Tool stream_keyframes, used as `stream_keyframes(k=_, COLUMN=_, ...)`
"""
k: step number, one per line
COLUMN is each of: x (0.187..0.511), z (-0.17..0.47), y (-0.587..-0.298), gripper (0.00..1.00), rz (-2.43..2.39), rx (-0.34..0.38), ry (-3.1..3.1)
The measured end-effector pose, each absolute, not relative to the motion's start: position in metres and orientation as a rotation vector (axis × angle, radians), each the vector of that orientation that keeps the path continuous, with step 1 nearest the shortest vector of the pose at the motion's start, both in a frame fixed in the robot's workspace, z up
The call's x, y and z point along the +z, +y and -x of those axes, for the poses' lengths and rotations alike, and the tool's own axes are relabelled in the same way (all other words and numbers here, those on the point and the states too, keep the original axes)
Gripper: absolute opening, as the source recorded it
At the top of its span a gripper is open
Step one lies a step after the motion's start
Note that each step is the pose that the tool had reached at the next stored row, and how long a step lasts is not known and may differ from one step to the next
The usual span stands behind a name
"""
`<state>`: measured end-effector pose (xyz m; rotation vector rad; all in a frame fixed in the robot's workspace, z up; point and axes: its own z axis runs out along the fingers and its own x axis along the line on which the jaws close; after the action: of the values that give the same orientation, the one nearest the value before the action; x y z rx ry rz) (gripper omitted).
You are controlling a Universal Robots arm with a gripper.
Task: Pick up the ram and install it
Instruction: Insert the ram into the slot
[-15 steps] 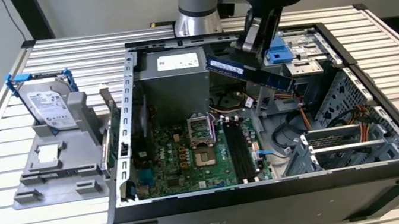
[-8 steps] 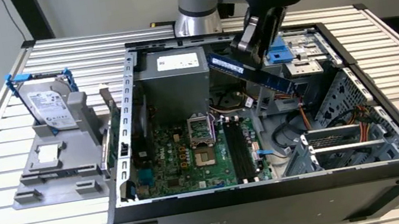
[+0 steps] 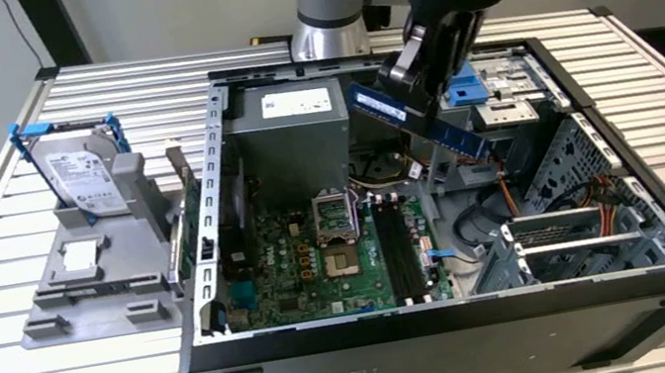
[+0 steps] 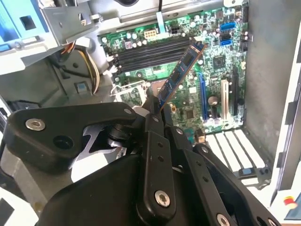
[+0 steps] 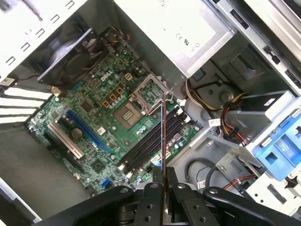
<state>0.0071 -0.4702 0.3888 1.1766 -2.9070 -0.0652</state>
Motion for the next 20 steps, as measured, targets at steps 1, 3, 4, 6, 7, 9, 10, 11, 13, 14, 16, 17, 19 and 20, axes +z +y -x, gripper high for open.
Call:
stream_keyframes(k=1, x=0.3888, z=-0.0071, y=-0.4702, gripper=0.0, rz=-1.161, rx=-0.065, ry=-2.913)
stream_keyframes(k=3, x=0.3888, z=-0.0071, y=-0.4702, gripper=0.0, rz=-1.13, rx=-0.065, ry=-2.926)
stream_keyframes(k=4, x=0.3888, z=-0.0071, y=-0.4702, gripper=0.0, rz=-1.113, rx=-0.065, ry=-2.933)
stream_keyframes(k=6, x=0.3888, z=-0.0071, y=-0.4702, gripper=0.0, rz=-1.074, rx=-0.065, ry=-2.948)
stream_keyframes(k=7, x=0.3888, z=-0.0071, y=-0.4702, gripper=0.0, rz=-1.051, rx=-0.065, ry=-2.956)
stream_keyframes(k=9, x=0.3888, z=-0.0071, y=-0.4702, gripper=0.0, rz=-1.003, rx=-0.066, ry=-2.974)
stream_keyframes(k=10, x=0.3888, z=-0.0071, y=-0.4702, gripper=0.0, rz=-0.981, rx=-0.066, ry=-2.981)
stream_keyframes(k=11, x=0.3888, z=-0.0071, y=-0.4702, gripper=0.0, rz=-0.957, rx=-0.066, ry=-2.99)
stream_keyframes(k=13, x=0.3888, z=-0.0071, y=-0.4702, gripper=0.0, rz=-0.907, rx=-0.066, ry=-3.006)
stream_keyframes(k=14, x=0.3888, z=-0.0071, y=-0.4702, gripper=0.0, rz=-0.883, rx=-0.066, ry=-3.013)
stream_keyframes(k=16, x=0.3888, z=-0.0071, y=-0.4702, gripper=0.0, rz=-0.835, rx=-0.066, ry=-3.028)
stream_keyframes(k=17, x=0.3888, z=-0.0071, y=-0.4702, gripper=0.0, rz=-0.811, rx=-0.066, ry=-3.035)
stream_keyframes(k=19, x=0.3888, z=-0.0071, y=-0.4702, gripper=0.0, rz=-0.762, rx=-0.066, ry=-3.048)
stream_keyframes(k=20, x=0.3888, z=-0.0071, y=-0.4702, gripper=0.0, rz=-0.736, rx=-0.066, ry=-3.055)
